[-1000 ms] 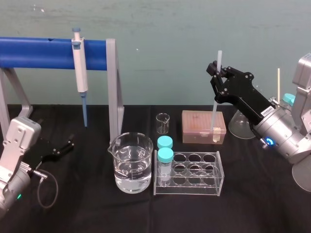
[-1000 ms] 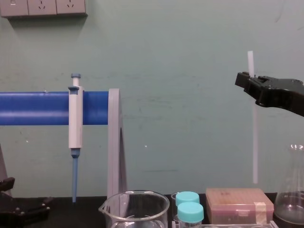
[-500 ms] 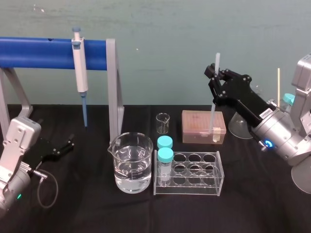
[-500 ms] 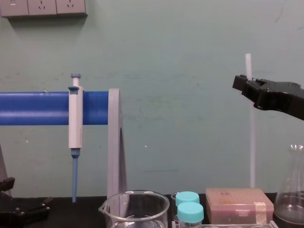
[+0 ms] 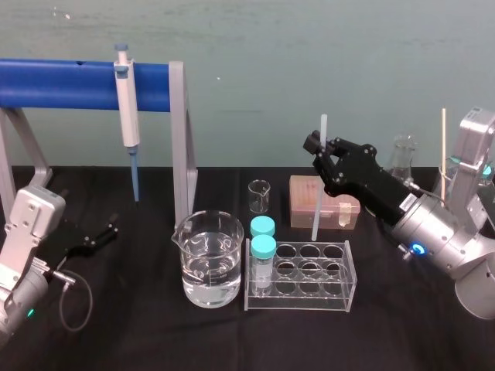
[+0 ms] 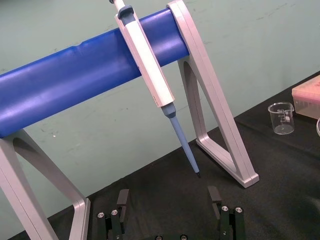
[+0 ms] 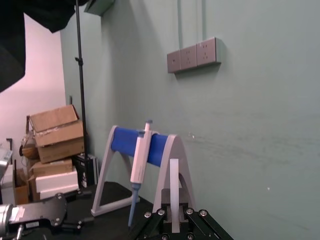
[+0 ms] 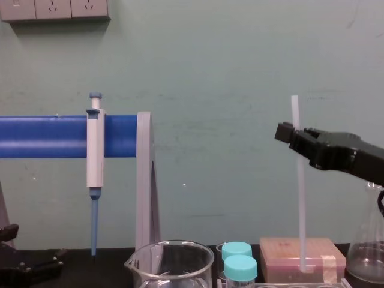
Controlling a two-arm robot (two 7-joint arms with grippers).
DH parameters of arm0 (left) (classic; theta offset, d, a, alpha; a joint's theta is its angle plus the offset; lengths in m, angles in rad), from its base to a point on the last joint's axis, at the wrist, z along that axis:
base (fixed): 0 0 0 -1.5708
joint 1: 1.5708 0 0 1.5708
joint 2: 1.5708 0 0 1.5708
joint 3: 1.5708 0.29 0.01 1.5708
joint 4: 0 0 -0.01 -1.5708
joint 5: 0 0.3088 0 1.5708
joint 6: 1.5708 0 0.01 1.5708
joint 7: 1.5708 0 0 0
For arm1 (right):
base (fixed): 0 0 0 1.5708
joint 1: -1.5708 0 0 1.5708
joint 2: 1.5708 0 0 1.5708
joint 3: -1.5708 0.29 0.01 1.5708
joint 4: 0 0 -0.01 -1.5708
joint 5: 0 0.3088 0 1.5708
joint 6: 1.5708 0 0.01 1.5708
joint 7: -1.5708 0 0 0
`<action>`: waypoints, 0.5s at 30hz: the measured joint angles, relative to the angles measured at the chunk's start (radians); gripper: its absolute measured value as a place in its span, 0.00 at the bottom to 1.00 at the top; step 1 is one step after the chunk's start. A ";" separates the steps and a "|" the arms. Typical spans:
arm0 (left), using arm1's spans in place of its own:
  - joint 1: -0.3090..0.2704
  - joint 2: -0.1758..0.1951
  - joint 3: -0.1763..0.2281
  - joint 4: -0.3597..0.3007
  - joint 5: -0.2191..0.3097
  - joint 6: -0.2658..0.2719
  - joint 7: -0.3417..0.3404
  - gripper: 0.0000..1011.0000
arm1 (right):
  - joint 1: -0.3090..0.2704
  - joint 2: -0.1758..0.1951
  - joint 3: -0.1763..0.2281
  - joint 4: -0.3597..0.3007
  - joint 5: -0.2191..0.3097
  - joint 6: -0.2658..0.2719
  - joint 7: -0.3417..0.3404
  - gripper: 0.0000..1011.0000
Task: Pick up the stirring rod with one hand, then place it down.
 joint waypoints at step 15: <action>0.000 0.000 0.000 0.000 0.000 0.000 0.000 0.99 | 0.019 -0.019 -0.041 0.084 -0.026 -0.016 -0.018 0.07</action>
